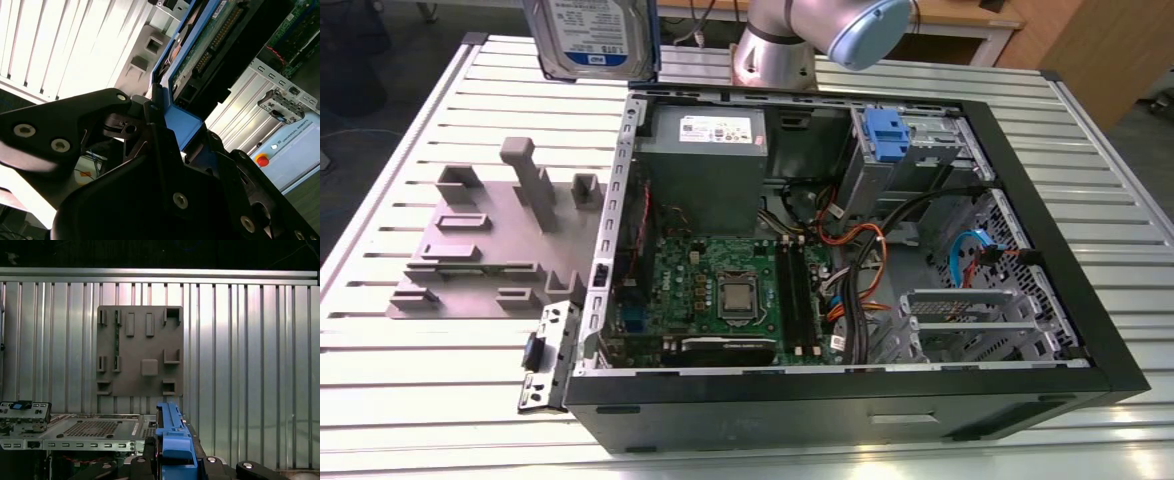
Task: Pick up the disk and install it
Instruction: 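Pick up the disk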
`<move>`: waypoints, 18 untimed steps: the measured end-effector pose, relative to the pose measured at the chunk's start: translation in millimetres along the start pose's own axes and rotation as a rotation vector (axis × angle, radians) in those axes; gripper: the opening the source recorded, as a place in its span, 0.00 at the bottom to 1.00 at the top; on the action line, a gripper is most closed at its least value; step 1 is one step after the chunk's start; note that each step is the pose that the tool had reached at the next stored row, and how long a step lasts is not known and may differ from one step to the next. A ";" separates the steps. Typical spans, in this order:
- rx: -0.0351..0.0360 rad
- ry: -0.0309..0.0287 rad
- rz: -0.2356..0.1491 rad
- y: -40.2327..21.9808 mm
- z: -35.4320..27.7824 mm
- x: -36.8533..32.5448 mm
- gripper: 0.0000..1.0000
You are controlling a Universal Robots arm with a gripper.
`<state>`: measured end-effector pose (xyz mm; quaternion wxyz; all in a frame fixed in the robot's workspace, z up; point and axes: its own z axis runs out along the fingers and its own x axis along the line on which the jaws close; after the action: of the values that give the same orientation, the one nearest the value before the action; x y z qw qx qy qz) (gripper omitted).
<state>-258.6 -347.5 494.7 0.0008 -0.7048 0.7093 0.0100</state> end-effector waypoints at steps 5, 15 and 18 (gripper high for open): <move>0.0001 0.0000 0.000 -3.9 0.0 0.0 0.37; 0.0000 0.0000 0.000 -11.5 -0.1 0.0 0.37; 0.0000 0.0000 0.000 -13.8 -0.2 -0.1 0.37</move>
<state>-244.8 -347.5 494.7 0.0009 -0.7049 0.7093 0.0100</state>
